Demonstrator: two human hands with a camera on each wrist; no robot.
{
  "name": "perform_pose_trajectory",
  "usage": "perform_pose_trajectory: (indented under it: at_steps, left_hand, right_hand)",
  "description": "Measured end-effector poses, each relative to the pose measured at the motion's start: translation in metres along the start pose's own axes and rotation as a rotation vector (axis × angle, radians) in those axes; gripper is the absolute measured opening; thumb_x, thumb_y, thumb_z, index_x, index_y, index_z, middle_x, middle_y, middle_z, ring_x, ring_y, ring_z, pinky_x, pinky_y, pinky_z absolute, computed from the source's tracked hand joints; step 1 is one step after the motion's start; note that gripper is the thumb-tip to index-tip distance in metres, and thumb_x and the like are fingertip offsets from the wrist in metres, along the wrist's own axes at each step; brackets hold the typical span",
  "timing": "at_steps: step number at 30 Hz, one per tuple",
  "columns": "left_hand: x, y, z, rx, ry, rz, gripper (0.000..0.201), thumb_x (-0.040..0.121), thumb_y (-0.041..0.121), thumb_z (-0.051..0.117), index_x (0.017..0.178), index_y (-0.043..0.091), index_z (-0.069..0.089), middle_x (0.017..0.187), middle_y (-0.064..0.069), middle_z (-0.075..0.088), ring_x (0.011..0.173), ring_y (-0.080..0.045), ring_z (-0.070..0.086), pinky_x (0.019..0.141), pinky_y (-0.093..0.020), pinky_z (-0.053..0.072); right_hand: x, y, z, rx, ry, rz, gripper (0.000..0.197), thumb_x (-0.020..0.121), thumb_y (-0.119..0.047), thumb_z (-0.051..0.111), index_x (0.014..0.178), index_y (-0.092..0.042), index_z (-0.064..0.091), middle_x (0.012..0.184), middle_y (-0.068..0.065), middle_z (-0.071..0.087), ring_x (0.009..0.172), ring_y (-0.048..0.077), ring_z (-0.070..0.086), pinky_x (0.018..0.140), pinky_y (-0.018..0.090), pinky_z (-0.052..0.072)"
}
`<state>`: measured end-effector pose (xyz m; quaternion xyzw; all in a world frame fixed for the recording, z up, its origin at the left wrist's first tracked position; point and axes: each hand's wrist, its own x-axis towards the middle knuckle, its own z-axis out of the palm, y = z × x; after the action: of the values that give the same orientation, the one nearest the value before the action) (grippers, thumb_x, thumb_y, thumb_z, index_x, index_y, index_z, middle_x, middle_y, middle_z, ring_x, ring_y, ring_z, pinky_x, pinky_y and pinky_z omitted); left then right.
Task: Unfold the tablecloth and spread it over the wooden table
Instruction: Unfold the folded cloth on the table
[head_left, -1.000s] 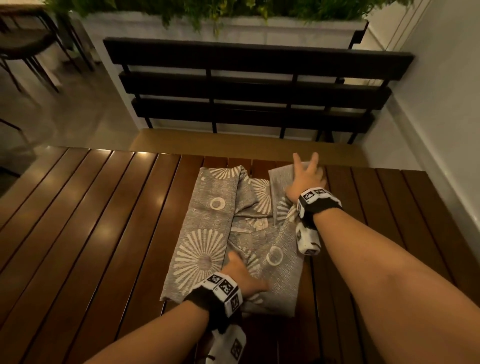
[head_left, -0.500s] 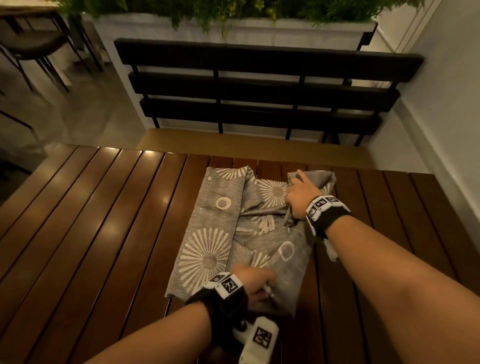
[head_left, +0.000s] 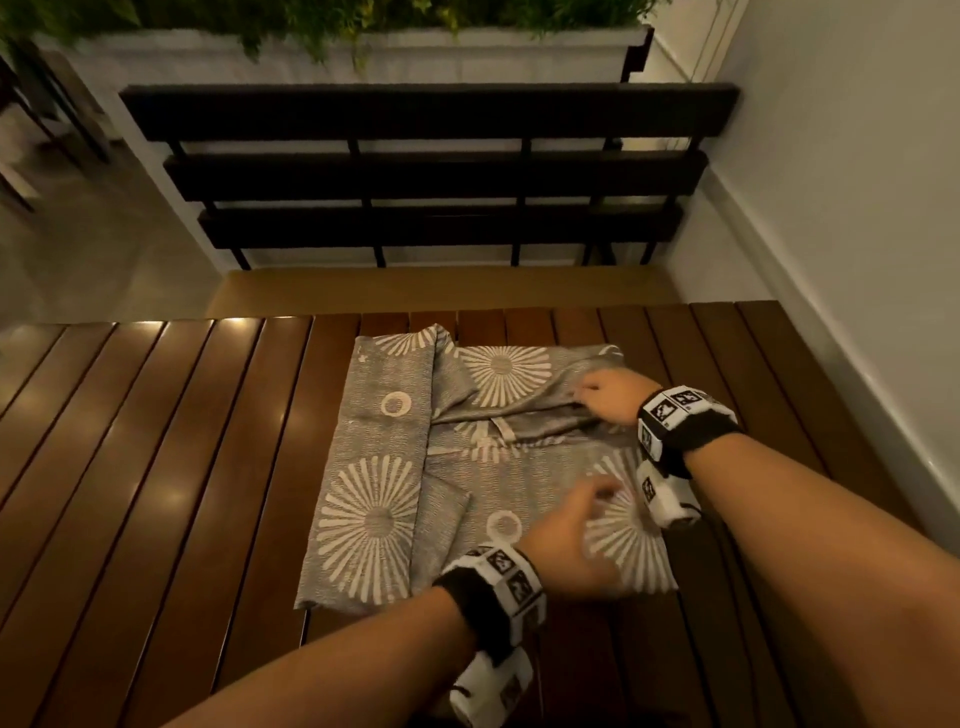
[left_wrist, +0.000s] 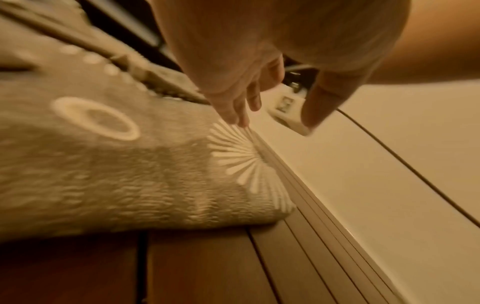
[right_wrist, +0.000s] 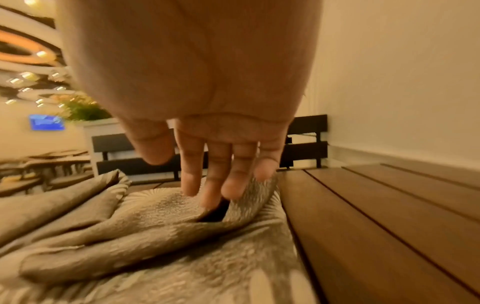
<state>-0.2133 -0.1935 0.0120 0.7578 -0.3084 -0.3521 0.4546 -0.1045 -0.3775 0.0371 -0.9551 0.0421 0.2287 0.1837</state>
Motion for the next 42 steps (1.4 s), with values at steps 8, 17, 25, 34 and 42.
perform_pose_trajectory:
  at_steps: [8,17,25,34,42]
  left_hand:
    - [-0.018,-0.077,-0.072,0.976,0.17,-0.37,0.086,0.076,0.066,0.053,0.147,0.032,0.02,0.16,-0.008,0.011,0.146,-0.038,0.001,0.115,-0.058,0.005]
    - [-0.038,-0.109,-0.09,0.87,0.106,-0.521,0.095,0.072,0.078,0.053,0.149,0.045,0.008,0.162,0.001,-0.003,0.147,-0.033,-0.006,0.116,-0.056,0.005]
    - [-0.038,-0.114,-0.092,0.818,0.106,-0.523,0.095,0.072,0.077,0.055,0.148,0.047,0.006,0.162,0.002,-0.005,0.147,-0.032,-0.008,0.116,-0.057,0.005]
    - [-0.038,-0.112,-0.092,0.787,0.105,-0.538,0.094,0.072,0.077,0.055,0.148,0.047,0.009,0.162,0.003,-0.007,0.147,-0.032,-0.01,0.116,-0.057,0.003]
    - [-0.06,-0.09,-0.089,0.777,0.237,-0.507,0.106,0.068,0.063,0.064,0.145,0.046,-0.006,0.161,-0.005,-0.011,0.147,-0.036,-0.006,0.116,-0.056,0.006]
  right_hand:
    - [-0.018,0.035,0.054,-0.427,-0.183,-0.069,0.099,0.076,-0.065,0.064,0.152,-0.033,0.009,0.161,0.006,0.009,0.147,0.029,0.013,0.113,0.05,0.024]
    - [0.017,-0.027,0.027,-0.432,0.188,-0.198,0.08,0.078,-0.05,0.062,0.145,-0.02,0.031,0.154,0.013,0.021,0.141,0.036,0.021,0.112,0.05,0.024]
    - [0.012,0.023,0.036,-0.402,-0.032,0.145,0.024,0.088,-0.019,0.047,0.108,-0.023,0.058,0.111,0.008,0.067,0.097,0.029,0.063,0.086,0.039,0.053]
    - [0.016,-0.023,0.048,-0.265,-0.042,-0.212,0.054,0.096,-0.044,0.041,0.146,-0.025,0.034,0.152,0.008,0.032,0.135,0.03,0.034,0.107,0.043,0.035]
    - [0.04,-0.039,0.03,-0.401,-0.165,0.059,0.019,0.069,-0.032,0.059,0.08,-0.017,0.063,0.077,0.006,0.064,0.067,0.023,0.059,0.065,0.033,0.055]
